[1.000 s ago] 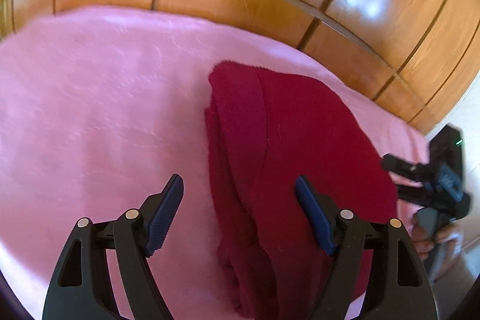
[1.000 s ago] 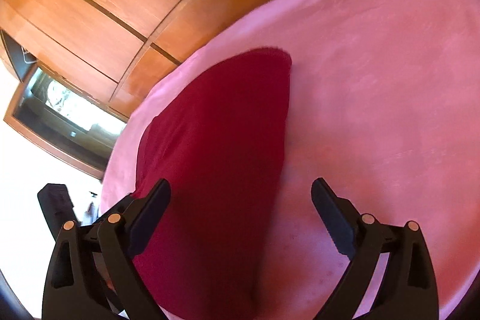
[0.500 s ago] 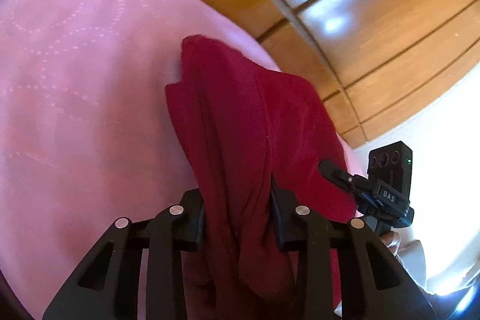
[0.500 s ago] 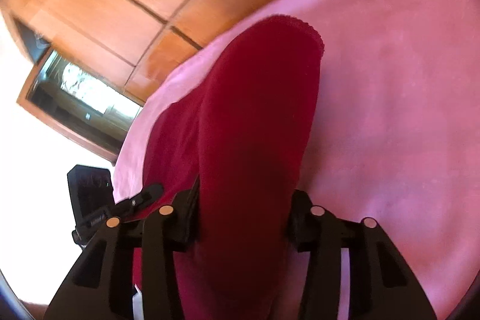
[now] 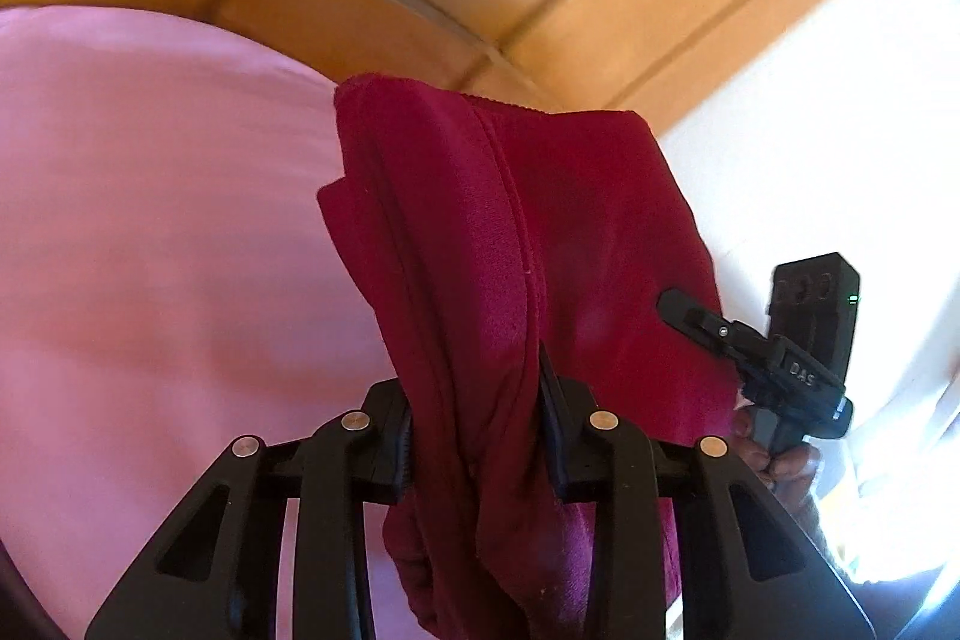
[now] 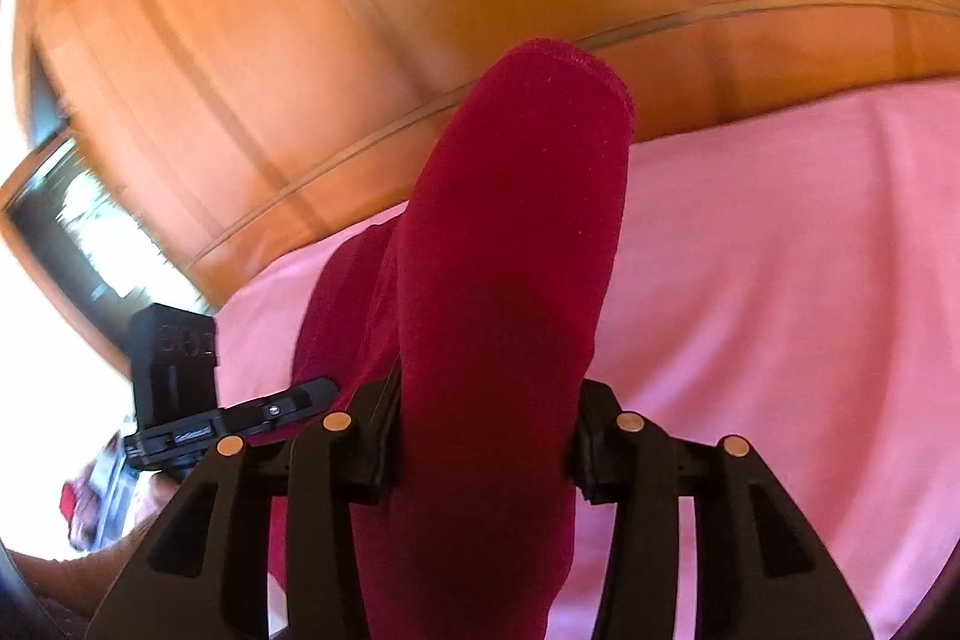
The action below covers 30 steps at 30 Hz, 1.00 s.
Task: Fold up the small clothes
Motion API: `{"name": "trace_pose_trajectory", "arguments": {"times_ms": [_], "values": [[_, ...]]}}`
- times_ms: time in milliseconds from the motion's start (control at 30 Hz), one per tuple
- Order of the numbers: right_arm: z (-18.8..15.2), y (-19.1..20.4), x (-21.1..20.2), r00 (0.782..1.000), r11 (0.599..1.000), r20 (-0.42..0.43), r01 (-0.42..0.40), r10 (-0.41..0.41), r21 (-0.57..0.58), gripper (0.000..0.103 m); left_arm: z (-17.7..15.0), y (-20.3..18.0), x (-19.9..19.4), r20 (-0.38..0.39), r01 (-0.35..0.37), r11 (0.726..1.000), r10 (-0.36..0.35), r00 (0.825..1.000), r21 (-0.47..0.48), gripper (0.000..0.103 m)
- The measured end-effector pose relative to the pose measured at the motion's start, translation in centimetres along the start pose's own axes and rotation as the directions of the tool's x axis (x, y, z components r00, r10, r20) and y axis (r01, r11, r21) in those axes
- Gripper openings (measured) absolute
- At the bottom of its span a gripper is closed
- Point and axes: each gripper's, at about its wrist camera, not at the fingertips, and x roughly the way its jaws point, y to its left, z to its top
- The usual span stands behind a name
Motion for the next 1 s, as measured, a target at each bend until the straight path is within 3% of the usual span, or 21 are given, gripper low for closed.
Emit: {"name": "trace_pose_trajectory", "arguments": {"times_ms": [67,100,167,200,267,333,400,533,667,800,900,1000], "values": [[-1.0,-3.1,-0.4,0.994,0.993,-0.011,0.11,-0.11,0.039,0.046,0.0,-1.7,3.8,-0.057,-0.057,0.996,0.061,0.997,0.065,0.032],[-1.7,-4.4,-0.1,0.987,0.986,-0.032,0.158,-0.156,0.062,0.048,-0.2,-2.3,6.2,-0.099,-0.125,0.987,0.135,0.986,0.1,0.032],[-4.0,-7.7,1.4,0.954,0.954,-0.121,0.286,-0.274,0.093,0.054,-1.5,-2.9,10.3,-0.163,-0.231,0.951,0.266,0.95,0.207,0.035],[-5.1,-8.8,2.1,0.947,0.945,-0.129,0.309,-0.296,0.105,0.059,-2.0,-3.1,11.3,-0.146,-0.249,0.938,0.289,0.946,0.242,0.044],[-6.2,-10.3,1.8,0.963,0.947,-0.07,0.267,-0.259,0.178,0.069,-2.1,-3.1,11.5,-0.111,-0.311,0.92,0.345,0.932,0.24,0.062],[-6.2,-11.0,1.5,0.966,0.938,-0.06,0.257,-0.25,0.23,0.082,-2.7,-3.0,11.0,-0.107,-0.325,0.923,0.351,0.93,0.205,0.068],[-6.0,-10.1,1.3,0.957,0.934,-0.045,0.289,-0.286,0.208,0.084,-2.5,-3.1,10.3,-0.08,-0.366,0.908,0.388,0.918,0.203,0.075],[-5.4,-7.5,-1.2,0.917,0.909,0.019,0.391,-0.397,0.144,0.091,-3.5,-4.6,7.5,0.009,-0.447,0.868,0.456,0.89,0.218,0.077],[-6.0,-4.0,-3.0,0.893,0.897,0.094,0.432,-0.44,0.1,0.096,-4.0,-6.4,4.7,0.135,-0.575,0.779,0.56,0.818,0.25,0.085],[-7.2,-0.3,-3.2,0.867,0.875,0.12,0.475,-0.484,0.097,0.1,-4.5,-6.8,1.9,0.176,-0.589,0.783,0.563,0.808,0.2,0.092],[-7.6,2.1,-3.1,0.842,0.854,0.143,0.512,-0.52,0.089,0.1,-5.0,-7.5,0.1,0.225,-0.627,0.76,0.59,0.776,0.17,0.095],[-8.8,4.2,-3.1,0.821,0.838,0.17,0.541,-0.545,0.077,0.1,-5.6,-7.9,-1.4,0.255,-0.635,0.759,0.592,0.765,0.144,0.099]]}}
